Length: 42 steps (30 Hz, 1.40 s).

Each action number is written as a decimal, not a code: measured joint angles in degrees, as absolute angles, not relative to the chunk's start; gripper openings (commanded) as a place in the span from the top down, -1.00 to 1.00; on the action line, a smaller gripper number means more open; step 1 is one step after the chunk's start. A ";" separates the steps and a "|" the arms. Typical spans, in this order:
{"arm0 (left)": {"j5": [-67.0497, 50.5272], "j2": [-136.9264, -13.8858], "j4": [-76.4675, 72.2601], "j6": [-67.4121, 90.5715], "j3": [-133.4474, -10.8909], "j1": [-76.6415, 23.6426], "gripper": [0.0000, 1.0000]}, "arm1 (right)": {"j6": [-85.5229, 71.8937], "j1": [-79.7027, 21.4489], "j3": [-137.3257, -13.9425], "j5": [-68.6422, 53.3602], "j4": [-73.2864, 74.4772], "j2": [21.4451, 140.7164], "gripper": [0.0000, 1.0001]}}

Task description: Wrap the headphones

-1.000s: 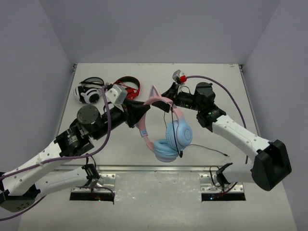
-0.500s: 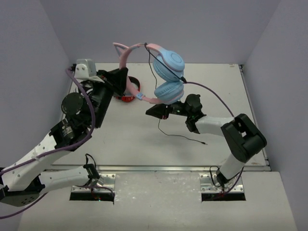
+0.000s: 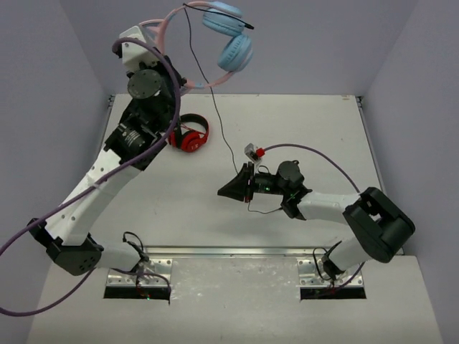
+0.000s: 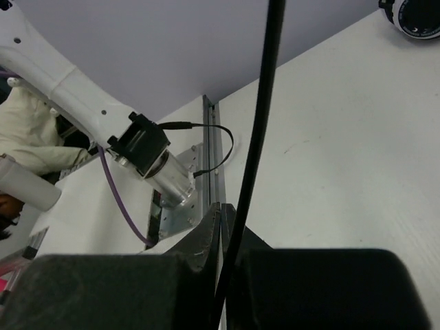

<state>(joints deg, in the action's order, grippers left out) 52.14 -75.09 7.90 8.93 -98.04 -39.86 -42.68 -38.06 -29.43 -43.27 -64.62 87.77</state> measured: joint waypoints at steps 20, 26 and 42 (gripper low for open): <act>55.29 -85.49 6.83 9.19 -85.21 -25.52 0.99 | -11.77 -54.46 -40.88 -20.58 -13.58 63.77 0.97; 43.57 -83.57 1.45 6.44 -69.56 -25.04 0.99 | -4.58 -54.59 -52.88 -13.89 -0.51 63.13 0.97; 27.11 -73.69 -13.04 4.45 -42.68 -34.57 0.99 | 9.02 -50.19 -82.37 -0.99 26.17 71.13 0.97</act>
<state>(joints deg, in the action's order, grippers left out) 27.11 -73.69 -13.04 4.45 -42.68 -34.57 9.02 -50.19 -82.37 -0.99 26.17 71.13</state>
